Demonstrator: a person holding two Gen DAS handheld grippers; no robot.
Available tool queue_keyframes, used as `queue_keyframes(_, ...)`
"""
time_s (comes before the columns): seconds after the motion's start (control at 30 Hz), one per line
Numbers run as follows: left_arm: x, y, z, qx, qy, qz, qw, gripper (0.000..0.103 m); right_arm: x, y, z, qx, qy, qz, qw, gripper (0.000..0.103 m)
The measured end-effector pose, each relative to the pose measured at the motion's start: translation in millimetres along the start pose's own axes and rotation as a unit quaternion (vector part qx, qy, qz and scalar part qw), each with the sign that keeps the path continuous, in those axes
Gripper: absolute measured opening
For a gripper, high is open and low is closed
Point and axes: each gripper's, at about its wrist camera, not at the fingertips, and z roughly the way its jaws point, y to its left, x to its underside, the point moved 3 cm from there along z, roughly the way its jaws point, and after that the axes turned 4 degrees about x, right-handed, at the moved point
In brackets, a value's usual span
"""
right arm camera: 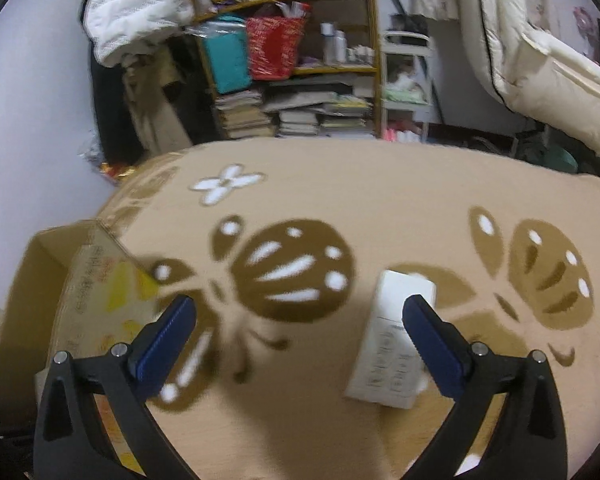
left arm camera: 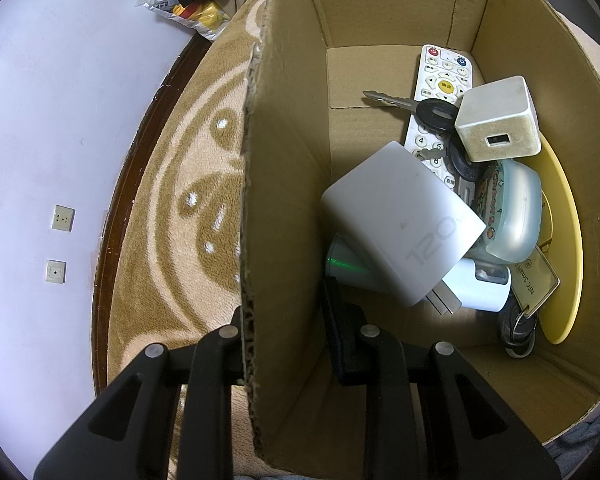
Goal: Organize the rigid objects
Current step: 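Move the right gripper to the white Midea remote and grasp it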
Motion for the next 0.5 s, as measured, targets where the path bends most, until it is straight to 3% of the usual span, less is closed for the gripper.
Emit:
queue_keyframes(0.43, -1.5, 0.7, -1.1, -0.002, 0.0, 0.001, 1.0, 0.025, 14.2, -54.3, 38.8, 0.059, 0.018, 0.073, 0.995, 0.103)
queue_keyframes(0.5, -1.4, 0.5, -1.1, -0.003, 0.001, 0.001, 1.0, 0.025, 20.4, -62.9, 44.3, 0.062, 0.027, 0.094, 0.993, 0.098)
